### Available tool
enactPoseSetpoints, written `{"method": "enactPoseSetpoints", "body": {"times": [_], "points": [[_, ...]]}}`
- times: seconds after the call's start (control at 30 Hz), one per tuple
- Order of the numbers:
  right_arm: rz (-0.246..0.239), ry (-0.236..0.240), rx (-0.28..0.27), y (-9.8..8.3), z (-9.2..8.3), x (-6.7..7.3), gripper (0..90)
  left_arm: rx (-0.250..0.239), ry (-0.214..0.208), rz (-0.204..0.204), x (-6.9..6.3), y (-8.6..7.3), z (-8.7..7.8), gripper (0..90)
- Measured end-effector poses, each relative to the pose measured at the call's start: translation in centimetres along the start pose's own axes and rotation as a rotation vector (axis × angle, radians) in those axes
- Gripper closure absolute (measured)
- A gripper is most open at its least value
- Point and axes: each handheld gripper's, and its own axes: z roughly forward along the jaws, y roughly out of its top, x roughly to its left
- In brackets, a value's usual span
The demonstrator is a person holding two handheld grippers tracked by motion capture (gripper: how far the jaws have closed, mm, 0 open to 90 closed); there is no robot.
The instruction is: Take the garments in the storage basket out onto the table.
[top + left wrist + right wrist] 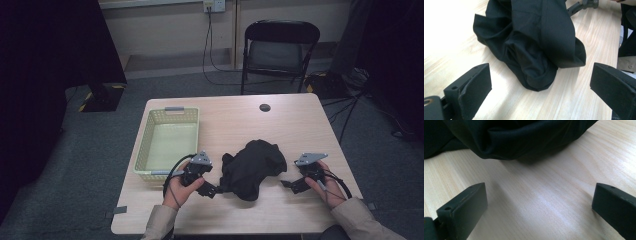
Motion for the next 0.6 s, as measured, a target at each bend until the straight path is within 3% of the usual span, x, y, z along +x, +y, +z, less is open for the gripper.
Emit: {"method": "enactPoseSetpoints", "body": {"times": [0.6], "points": [[0.0, 0.0, 0.0, 0.0, 0.0, 0.0, 0.0, 0.007, 0.005, -0.005, 0.2, -1.7, -1.3, 3.1]]}}
